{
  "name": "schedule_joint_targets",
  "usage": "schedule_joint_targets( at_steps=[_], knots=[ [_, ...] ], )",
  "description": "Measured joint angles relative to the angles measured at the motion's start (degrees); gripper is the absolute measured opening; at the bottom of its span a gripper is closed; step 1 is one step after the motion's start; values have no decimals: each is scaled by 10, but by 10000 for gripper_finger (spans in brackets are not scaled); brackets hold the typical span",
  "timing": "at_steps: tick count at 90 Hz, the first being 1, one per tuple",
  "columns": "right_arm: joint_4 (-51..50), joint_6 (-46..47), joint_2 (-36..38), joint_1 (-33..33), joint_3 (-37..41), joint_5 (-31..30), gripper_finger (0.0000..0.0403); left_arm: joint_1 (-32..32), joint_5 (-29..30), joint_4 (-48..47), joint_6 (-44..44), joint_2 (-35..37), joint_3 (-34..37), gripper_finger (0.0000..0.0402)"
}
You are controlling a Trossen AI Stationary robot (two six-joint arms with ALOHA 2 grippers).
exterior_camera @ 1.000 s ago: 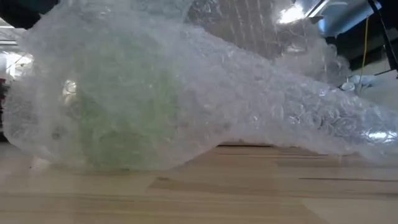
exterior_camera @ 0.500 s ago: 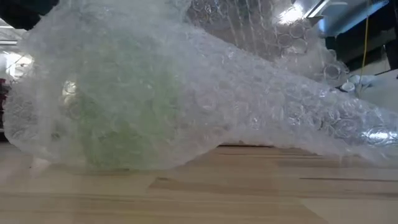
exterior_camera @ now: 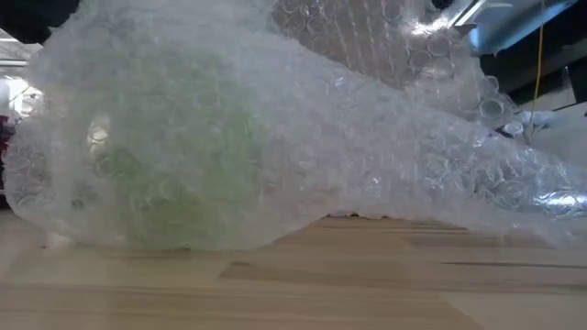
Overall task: Wrap mug
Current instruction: Wrap the green mug in bubble wrap
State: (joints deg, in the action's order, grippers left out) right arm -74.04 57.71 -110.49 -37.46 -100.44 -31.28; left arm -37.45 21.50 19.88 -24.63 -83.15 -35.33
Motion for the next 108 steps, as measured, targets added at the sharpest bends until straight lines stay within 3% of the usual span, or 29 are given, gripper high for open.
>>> schedule_joint_targets(
  at_steps=[28,40,53,71,95,108],
  knots=[
    [384,312,129,-118,422,-65,78,0,-4,0,3,0,0,0],
    [588,354,146,-134,533,-14,79,1,-4,1,-11,0,0,0],
    [716,249,146,-128,568,-1,79,4,-4,1,-30,0,0,0],
    [756,96,147,-123,568,-17,79,11,-4,2,-55,0,0,0],
    [757,64,136,-124,570,-15,81,15,-2,2,-83,0,0,0],
    [777,83,115,-124,570,-11,107,15,-1,2,-84,0,0,0]
  ],
)
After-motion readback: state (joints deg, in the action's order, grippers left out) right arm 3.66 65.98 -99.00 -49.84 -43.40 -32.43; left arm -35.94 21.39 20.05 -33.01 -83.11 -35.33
